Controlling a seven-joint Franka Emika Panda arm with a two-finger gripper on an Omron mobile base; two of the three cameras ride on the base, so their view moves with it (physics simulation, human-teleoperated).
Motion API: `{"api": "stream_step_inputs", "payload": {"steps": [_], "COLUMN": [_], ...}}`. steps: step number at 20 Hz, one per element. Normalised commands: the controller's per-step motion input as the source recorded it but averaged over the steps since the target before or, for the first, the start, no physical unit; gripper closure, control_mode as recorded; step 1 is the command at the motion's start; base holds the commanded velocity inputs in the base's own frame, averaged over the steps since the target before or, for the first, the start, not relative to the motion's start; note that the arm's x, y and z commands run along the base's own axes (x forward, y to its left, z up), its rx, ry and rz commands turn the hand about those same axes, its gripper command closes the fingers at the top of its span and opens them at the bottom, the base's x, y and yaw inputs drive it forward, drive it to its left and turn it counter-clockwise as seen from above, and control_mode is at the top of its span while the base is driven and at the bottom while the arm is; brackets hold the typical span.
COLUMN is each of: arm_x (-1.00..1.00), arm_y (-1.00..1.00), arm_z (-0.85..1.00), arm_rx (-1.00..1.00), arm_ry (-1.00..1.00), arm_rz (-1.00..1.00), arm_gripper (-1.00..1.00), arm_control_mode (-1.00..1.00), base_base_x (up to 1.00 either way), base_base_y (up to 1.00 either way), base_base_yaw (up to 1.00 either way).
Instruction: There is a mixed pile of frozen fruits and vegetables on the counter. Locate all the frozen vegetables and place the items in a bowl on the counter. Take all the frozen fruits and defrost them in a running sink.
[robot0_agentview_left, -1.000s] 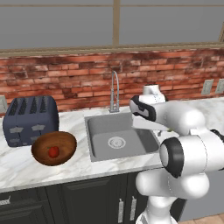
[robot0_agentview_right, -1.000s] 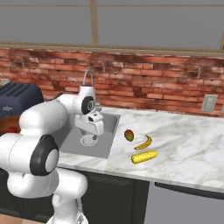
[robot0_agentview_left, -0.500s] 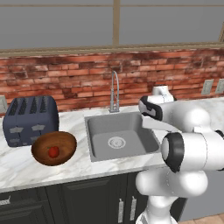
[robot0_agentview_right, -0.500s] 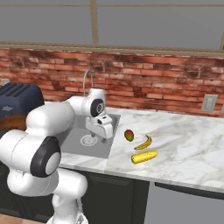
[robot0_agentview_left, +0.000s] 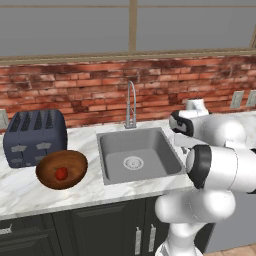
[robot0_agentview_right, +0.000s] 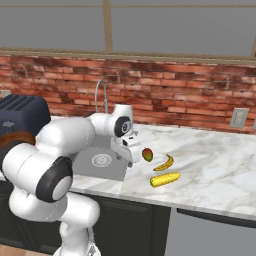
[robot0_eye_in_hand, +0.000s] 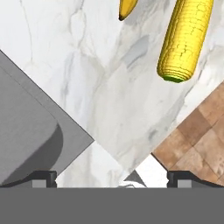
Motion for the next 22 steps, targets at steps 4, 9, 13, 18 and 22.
{"api": "stream_step_inputs", "payload": {"steps": [4,9,13,18,22], "arm_x": [0.0,0.01,0.02,0.1,0.19], "arm_y": [-0.5,-0.5,-0.51,-0.5,-0.29], "arm_z": [-0.03,-0.06,-0.08,-0.1,-0.09], "arm_rx": [-0.02,-0.01,0.0,0.0,0.0], "arm_ry": [0.01,0.03,0.05,0.05,0.03], "arm_rz": [-0.08,-0.08,-0.08,-0.05,0.0], "arm_gripper": [-1.0,-1.0,-1.0,-1.0,-1.0], "arm_control_mode": [-1.0,-1.0,-1.0,-1.0,-1.0], "base_base_x": [0.0,0.0,0.0,0.0,0.0], "base_base_y": [0.0,0.0,0.0,0.0,0.0], "base_base_yaw": [0.0,0.0,0.0,0.0,0.0]}}
